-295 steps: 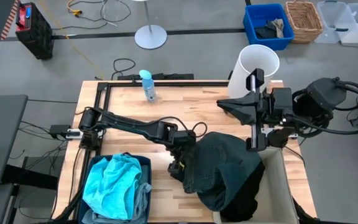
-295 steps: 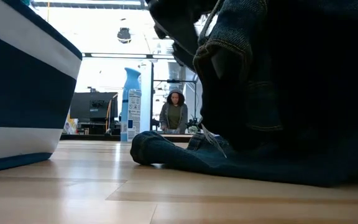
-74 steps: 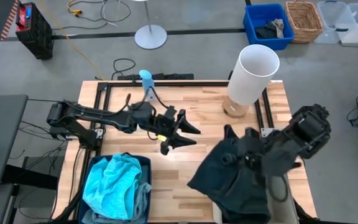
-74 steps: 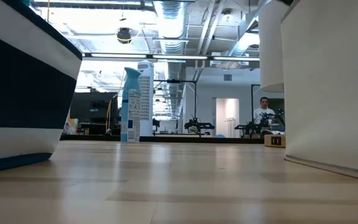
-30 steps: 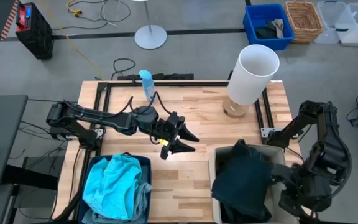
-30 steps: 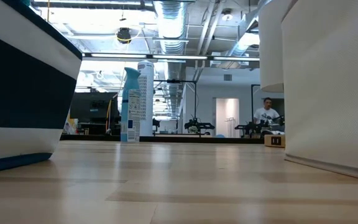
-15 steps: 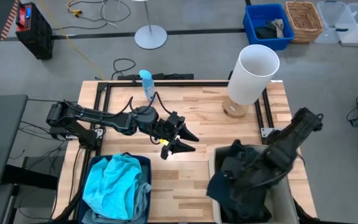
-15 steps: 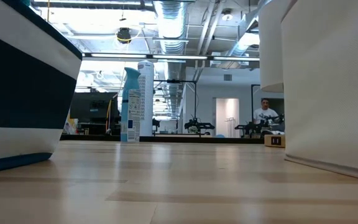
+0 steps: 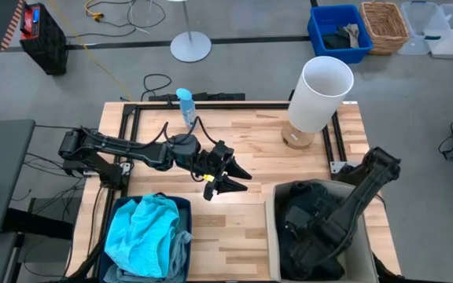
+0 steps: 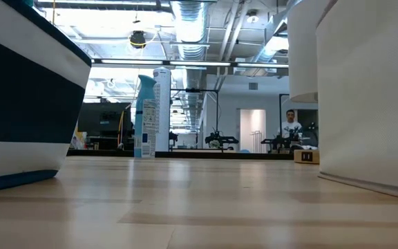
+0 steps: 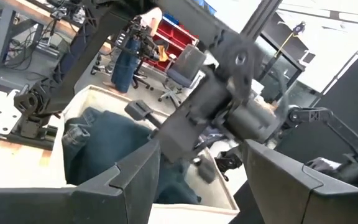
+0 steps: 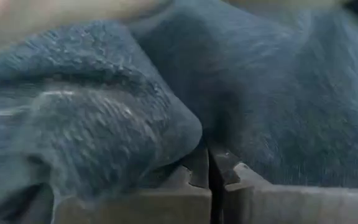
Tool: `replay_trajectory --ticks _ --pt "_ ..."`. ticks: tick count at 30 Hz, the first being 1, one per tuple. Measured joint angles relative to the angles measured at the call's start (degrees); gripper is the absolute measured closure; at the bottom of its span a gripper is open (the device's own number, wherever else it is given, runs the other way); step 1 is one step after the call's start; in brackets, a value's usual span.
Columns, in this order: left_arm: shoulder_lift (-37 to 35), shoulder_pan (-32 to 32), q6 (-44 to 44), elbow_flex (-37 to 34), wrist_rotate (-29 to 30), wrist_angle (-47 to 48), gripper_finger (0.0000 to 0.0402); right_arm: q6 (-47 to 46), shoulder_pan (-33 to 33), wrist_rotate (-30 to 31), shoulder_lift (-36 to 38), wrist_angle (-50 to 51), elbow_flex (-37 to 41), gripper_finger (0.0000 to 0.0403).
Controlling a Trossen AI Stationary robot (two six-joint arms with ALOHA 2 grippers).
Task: Sort clothes
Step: Put the dark blue jeans into the laundry organizer
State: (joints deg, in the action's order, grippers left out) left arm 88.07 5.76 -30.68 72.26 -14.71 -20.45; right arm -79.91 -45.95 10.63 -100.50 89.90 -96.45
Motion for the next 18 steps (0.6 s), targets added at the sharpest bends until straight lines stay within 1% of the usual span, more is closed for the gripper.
replay_trajectory --ticks 2,4,6,9,13,18 --pt "0.0 0.0 0.0 0.0 0.0 0.0 0.0178 -4.4 -1.6 -2.0 0.0 -0.1 3.3 0.0401" --pt "0.0 0.0 0.0 0.0 -0.3 0.0 0.0178 -5.9 -3.1 -4.4 0.0 -2.0 6.2 0.0401" --pt "0.0 0.0 0.0 0.0 -0.6 0.0 0.0178 -7.5 -4.9 -4.8 0.0 -4.3 8.9 0.0401" --pt "0.0 0.0 0.2 0.0 -0.8 0.0 0.0178 -13.1 -6.6 -5.4 0.1 -7.6 13.2 0.0401" --pt "0.0 0.0 0.4 0.0 -1.0 -0.1 0.0178 -17.0 -8.0 -5.4 0.1 -17.3 19.4 0.0402" --pt "0.0 0.0 0.4 0.0 -1.9 -0.1 0.0178 -24.1 -8.2 -5.5 0.3 -29.9 27.5 0.0402"
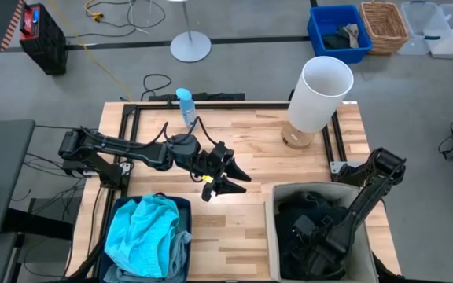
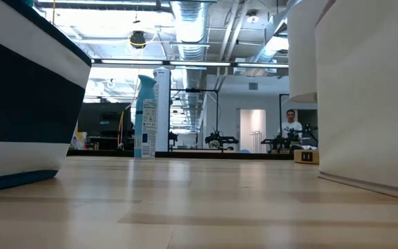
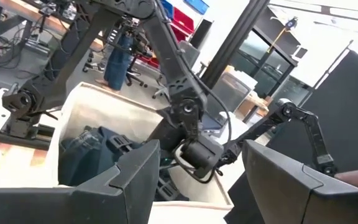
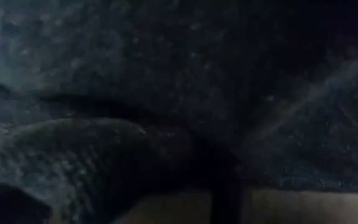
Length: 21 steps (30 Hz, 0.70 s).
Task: Sort clothes
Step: Put the dark blue jeans into the laundry organizer
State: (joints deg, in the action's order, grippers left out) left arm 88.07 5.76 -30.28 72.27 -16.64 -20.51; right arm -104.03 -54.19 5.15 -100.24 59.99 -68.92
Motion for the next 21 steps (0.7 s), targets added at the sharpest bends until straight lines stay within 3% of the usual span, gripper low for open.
replay_trajectory --ticks 8,21 --pt "0.0 0.0 -0.1 0.0 -0.8 0.1 0.0178 0.4 0.5 -0.5 1.5 -2.4 -0.2 0.0402" --pt "0.0 0.0 0.4 0.0 -0.8 0.1 0.0178 13.9 -1.7 2.3 10.0 4.0 -13.6 0.0402"
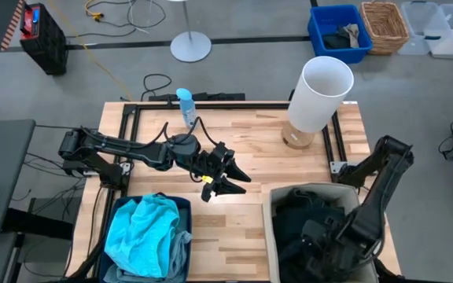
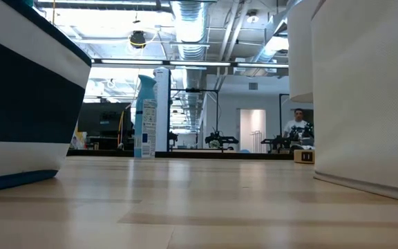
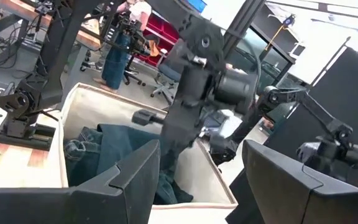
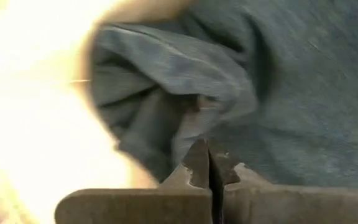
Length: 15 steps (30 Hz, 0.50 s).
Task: Sort clothes
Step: Put the dark blue jeans into the laundry organizer
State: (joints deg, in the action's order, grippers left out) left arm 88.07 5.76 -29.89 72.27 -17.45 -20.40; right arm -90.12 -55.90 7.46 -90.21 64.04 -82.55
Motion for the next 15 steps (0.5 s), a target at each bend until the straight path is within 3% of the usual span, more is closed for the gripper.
replay_trajectory --ticks 7,12,15 --pt "0.0 0.0 0.0 0.0 0.0 0.0 0.0178 5.8 0.7 1.9 4.1 -3.5 -3.1 0.0402" --pt "0.0 0.0 0.0 0.0 0.1 0.0 0.0178 9.6 4.2 13.7 3.8 4.4 -3.2 0.0402" --pt "0.0 0.0 0.1 0.0 0.7 0.0 0.0178 9.7 7.4 17.3 1.8 12.8 -2.6 0.0402"
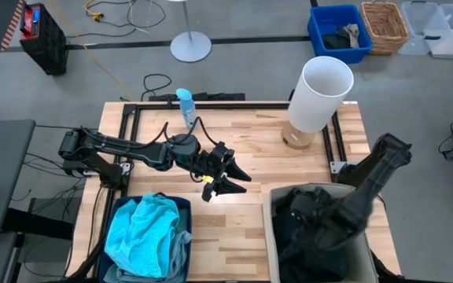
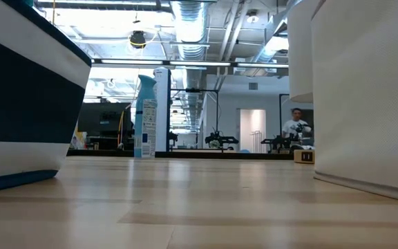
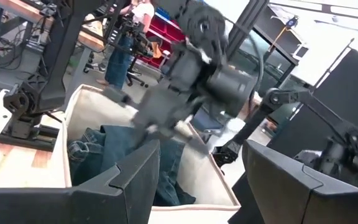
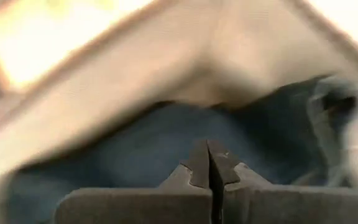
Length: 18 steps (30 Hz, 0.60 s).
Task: Sort clothes
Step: Put the dark blue jeans into the laundry organizer
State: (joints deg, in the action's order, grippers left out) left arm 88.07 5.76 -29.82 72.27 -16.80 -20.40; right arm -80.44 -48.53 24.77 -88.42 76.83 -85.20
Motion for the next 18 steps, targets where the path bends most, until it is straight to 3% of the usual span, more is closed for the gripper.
replay_trajectory --ticks 5,9,13,18 --pt "0.0 0.0 0.0 0.0 0.4 0.0 0.0178 1.7 3.5 0.2 -2.3 2.0 4.9 0.0402" --pt "0.0 0.0 0.0 0.0 0.6 0.0 0.0178 3.8 3.6 -3.8 -2.8 -6.6 12.0 0.0403" --pt "0.0 0.0 0.0 0.0 0.6 0.0 0.0178 -0.7 2.5 -4.3 -2.7 -14.6 18.7 0.0403" --pt "0.0 0.0 2.2 0.0 0.6 0.0 0.0178 -4.2 1.9 -4.3 -1.6 -16.2 18.6 0.0403"
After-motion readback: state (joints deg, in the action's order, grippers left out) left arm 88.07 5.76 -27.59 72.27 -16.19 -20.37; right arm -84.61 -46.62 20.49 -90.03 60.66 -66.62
